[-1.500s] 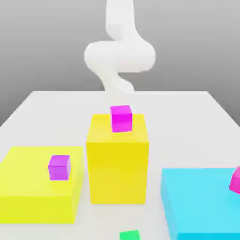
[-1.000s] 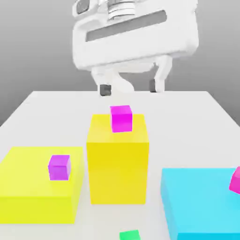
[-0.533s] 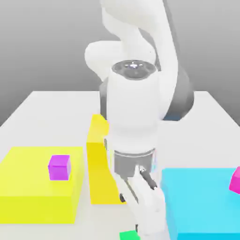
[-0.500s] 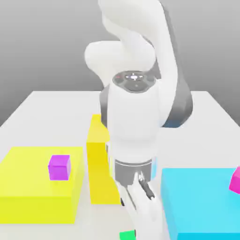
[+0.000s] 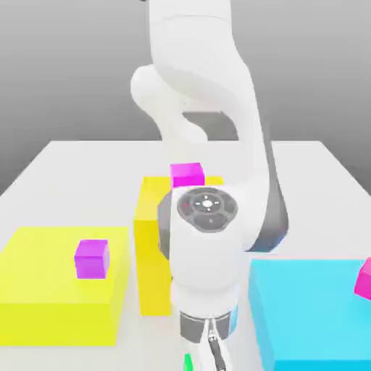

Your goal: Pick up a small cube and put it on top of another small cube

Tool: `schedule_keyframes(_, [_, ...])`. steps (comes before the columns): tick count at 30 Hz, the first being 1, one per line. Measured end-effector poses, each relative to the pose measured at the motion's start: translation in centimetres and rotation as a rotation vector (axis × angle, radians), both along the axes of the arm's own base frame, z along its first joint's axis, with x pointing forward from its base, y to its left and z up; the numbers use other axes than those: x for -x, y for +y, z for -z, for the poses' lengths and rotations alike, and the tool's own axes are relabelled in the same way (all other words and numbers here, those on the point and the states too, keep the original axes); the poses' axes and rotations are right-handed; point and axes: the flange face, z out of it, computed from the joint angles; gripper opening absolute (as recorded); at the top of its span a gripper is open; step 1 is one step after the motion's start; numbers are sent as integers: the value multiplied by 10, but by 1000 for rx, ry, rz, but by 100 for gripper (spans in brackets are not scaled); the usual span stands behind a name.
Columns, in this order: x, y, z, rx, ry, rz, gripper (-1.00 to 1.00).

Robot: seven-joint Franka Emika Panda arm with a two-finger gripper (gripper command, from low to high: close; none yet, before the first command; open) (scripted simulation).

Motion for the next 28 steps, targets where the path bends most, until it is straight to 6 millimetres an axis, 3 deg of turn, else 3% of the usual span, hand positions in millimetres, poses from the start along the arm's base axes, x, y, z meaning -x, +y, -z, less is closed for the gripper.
schedule_keyframes(2, [-14, -26, -36, 14, -50, -22, -100])
schedule_keyframes(5, [-7, -69, -77, 23, -77, -61, -100])
schedule_keyframes(12, [50, -173, -156, 58, -102, -130, -100])
schedule_keyframes(14, [70, -186, -173, 67, -100, -171, -100])
schedule_keyframes(19, [136, -198, -183, 41, -42, -242, -100])
schedule_keyframes(21, [150, -189, -162, 9, -11, -246, -100])
schedule_keyframes(25, [155, -186, -110, 0, -1, -247, -100])
schedule_keyframes(26, [155, -186, -103, 0, 0, -247, 100])
schedule_keyframes(28, [155, -186, -103, 0, 0, -247, 100])
